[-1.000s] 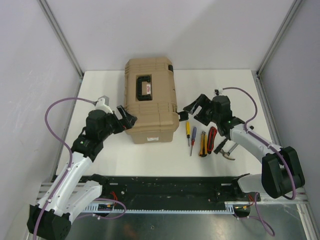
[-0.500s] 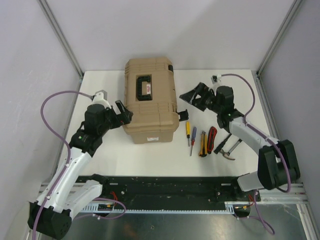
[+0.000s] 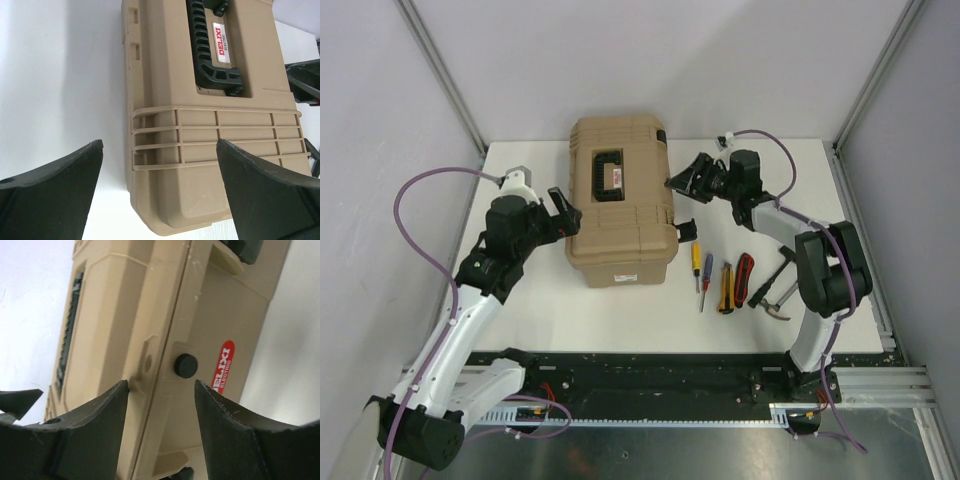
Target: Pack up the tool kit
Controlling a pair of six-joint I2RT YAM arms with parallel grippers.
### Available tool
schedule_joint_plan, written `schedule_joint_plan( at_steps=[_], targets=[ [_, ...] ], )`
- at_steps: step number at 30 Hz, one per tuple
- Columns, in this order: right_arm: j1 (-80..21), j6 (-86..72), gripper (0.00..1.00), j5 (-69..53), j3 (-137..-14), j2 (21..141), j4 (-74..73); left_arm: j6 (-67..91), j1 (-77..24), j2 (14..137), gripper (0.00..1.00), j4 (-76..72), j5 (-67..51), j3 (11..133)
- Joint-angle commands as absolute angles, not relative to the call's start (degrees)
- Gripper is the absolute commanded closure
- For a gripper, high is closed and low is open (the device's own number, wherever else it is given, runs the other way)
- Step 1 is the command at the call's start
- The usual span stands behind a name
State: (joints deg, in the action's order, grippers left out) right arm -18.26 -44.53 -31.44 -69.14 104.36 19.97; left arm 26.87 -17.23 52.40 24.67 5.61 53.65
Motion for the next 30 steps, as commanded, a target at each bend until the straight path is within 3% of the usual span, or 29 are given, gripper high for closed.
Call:
schedule_joint_plan(
  at_steps=[1, 8, 10, 17, 21, 27, 30],
  targets=[
    [-17.79, -41.93, 0.42, -34.27, -72.54, 106.6, 21.44, 25.87, -17.14, 52.4, 0.01, 23.98, 6.47, 56.04],
    [-18.45, -49.18, 0.68, -46.84, -72.6, 109.92, 31.91, 26.11, -17.14, 52.13, 0.0, 23.92, 6.43, 55.75],
    [-18.46, -52.53, 0.71, -49.94, -72.4, 110.95, 35.16, 26.08, -17.14, 52.1, 0.01, 23.91, 6.44, 55.84],
    [-18.7, -71.49, 0.61, -55.01, -66.92, 115.21, 60.39, 28.41, -17.2, 50.3, 0.01, 24.1, 4.52, 53.13],
    [-19.55, -73.45, 0.54, -55.02, -66.41, 116.04, 62.94, 30.49, -17.19, 46.95, 0.0, 24.56, 2.55, 49.23],
    [-21.31, -67.07, 0.85, -52.33, -64.89, 113.0, 51.66, 30.54, -17.19, 43.58, 0.0, 27.85, 5.29, 48.06],
    [-23.17, -62.48, 0.92, -49.13, -61.98, 109.18, 44.44, 29.67, -17.16, 44.05, 0.01, 29.01, 7.51, 49.71]
  ],
)
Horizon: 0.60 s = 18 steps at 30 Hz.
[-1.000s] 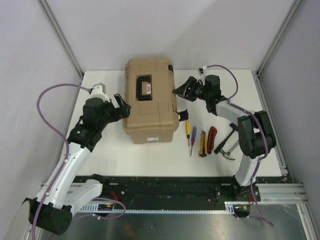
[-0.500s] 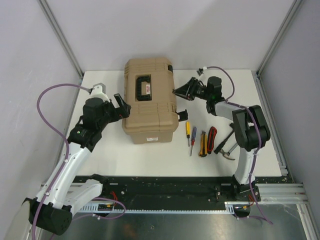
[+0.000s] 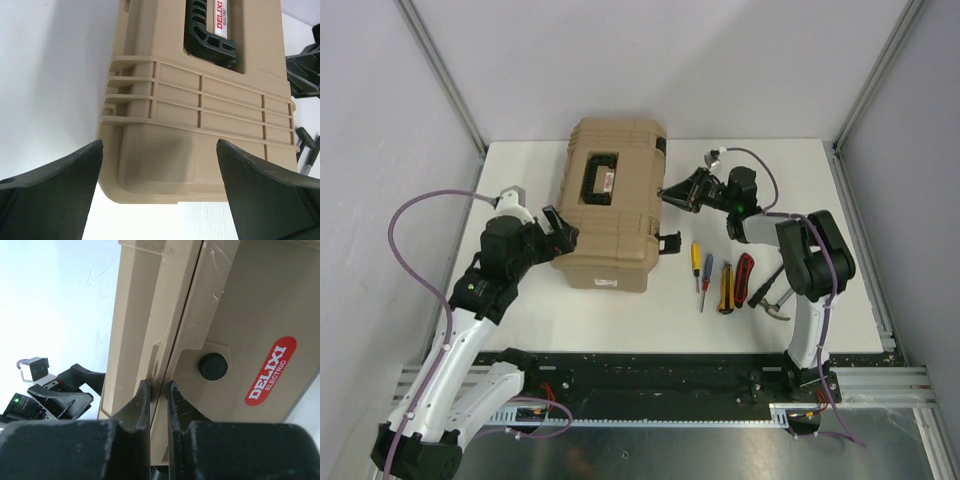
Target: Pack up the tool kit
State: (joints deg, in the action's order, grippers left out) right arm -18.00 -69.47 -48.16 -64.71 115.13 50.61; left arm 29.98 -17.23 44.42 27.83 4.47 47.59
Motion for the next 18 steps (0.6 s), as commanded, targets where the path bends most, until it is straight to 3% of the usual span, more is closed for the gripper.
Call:
schedule_joint_plan(
  at_steps=[1, 9, 12, 14, 18],
  targets=[
    [-23.94, -61.17, 0.93, -47.81, -60.78, 107.76, 42.35, 29.38, -17.15, 44.35, 0.0, 29.32, 8.19, 50.26],
    [-28.49, -54.15, 0.93, -36.66, -51.68, 96.2, 28.82, 25.7, -17.13, 47.68, 0.0, 29.98, 12.73, 55.15],
    [-30.07, -51.58, 0.88, -32.19, -50.59, 92.42, 24.81, 24.56, -17.16, 49.37, 0.01, 29.79, 13.82, 57.11],
    [-30.33, -51.06, 0.78, -29.82, -50.42, 90.65, 24.02, 24.07, -17.1, 50.9, 0.01, 29.81, 14.16, 58.6],
    [-27.92, -52.54, 0.36, -26.68, -50.36, 88.47, 24.3, 23.6, -17.11, 54.33, 0.01, 29.81, 13.54, 61.69]
  ],
)
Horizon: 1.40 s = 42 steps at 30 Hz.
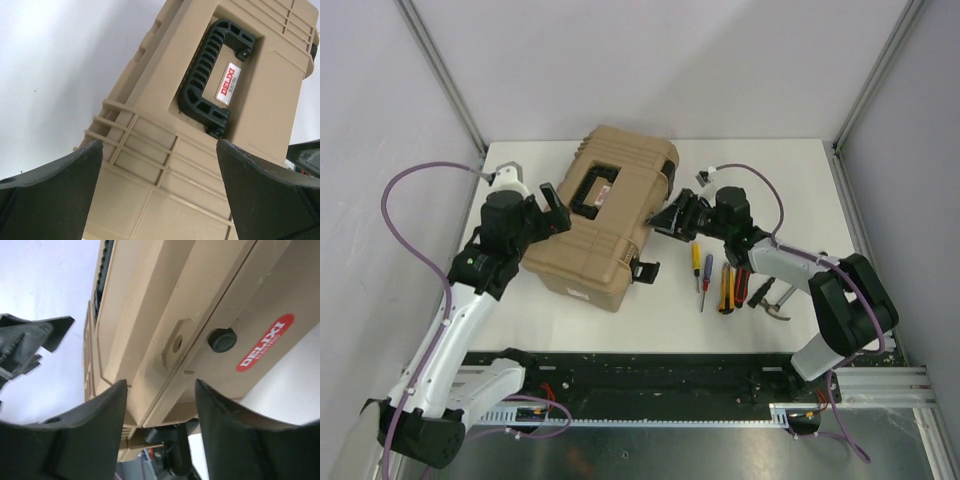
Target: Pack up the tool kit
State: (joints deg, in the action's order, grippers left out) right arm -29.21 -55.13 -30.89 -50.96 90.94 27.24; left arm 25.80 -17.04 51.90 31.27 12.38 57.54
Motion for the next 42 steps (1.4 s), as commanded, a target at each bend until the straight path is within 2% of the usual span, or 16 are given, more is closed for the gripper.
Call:
schedule_joint_plan(
  at_steps=[1, 2, 4, 9, 18, 24, 31, 42],
  targets=[
    [-27.05, -52.68, 0.27, -26.3, -50.36, 88.09, 24.46, 23.4, -17.17, 55.07, 0.01, 29.76, 13.23, 62.53],
    [-26.18, -52.75, 0.2, -26.25, -50.36, 87.9, 24.66, 23.13, -17.15, 55.84, 0.0, 29.73, 12.77, 63.3],
    [-24.43, -52.94, 0.12, -26.34, -50.36, 88.14, 24.82, 22.44, -17.19, 57.36, 0.01, 29.58, 11.52, 65.07],
    [-20.6, -56.3, 0.04, -28.01, -50.04, 92.04, 31.42, 21.38, -17.15, 61.24, 0.01, 28.85, 7.49, 68.14],
    [-16.99, -75.74, 0.01, -29.96, -50.74, 110.04, 66.42, 21.47, -17.21, 68.56, 0.01, 26.87, 2.73, 71.23],
    [-16.14, -86.2, 0.01, -27.36, -53.84, 119.88, 82.95, 21.3, -17.14, 71.07, 0.01, 25.34, 2.17, 72.73],
    [-16.75, -95.45, 0.01, -22.76, -59.96, 127.67, 90.15, 21.22, -17.22, 72.68, 0.01, 24.06, 1.6, 72.81],
    [-19.14, -97.39, 0.01, -22.0, -66.07, 132.54, 91.41, 22.06, -19.35, 74.0, 0.01, 22.43, 0.44, 69.21]
  ],
)
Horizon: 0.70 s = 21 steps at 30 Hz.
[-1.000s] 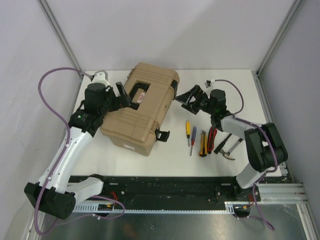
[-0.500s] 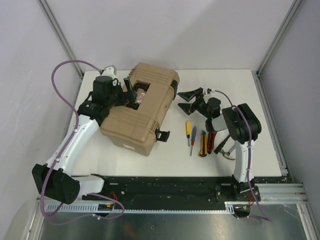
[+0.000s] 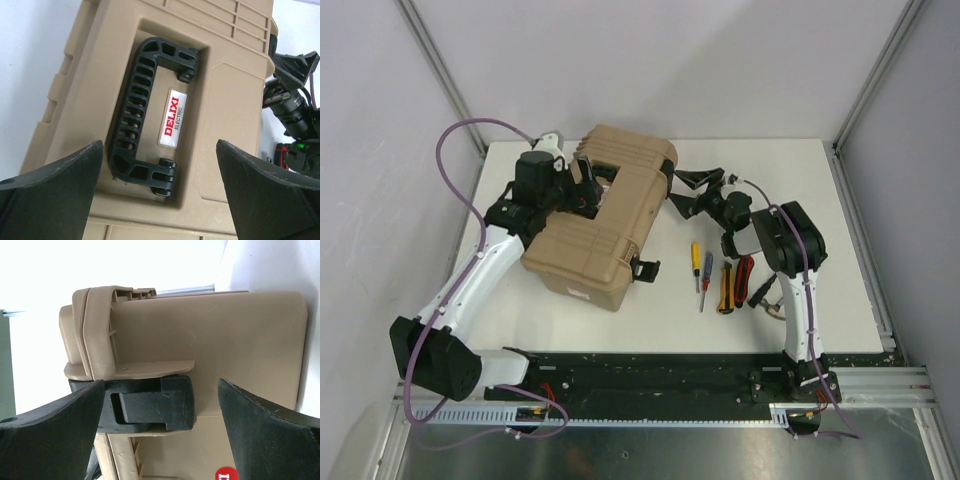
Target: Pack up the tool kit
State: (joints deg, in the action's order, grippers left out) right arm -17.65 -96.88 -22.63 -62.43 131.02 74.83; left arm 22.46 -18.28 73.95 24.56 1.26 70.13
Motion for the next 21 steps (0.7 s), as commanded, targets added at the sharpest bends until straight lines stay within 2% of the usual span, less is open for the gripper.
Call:
schedule_joint_plan(
  at_steps=[1, 21],
  targets=[
    [-19.28, -97.25, 0.01, -22.25, -66.52, 132.67, 91.5, 22.06, -19.43, 74.04, 0.01, 22.42, 0.44, 68.93],
    [-22.58, -103.89, 0.01, -20.29, -69.05, 129.58, 91.77, 24.26, -24.44, 78.33, 0.07, 22.35, -0.24, 65.29]
  ],
)
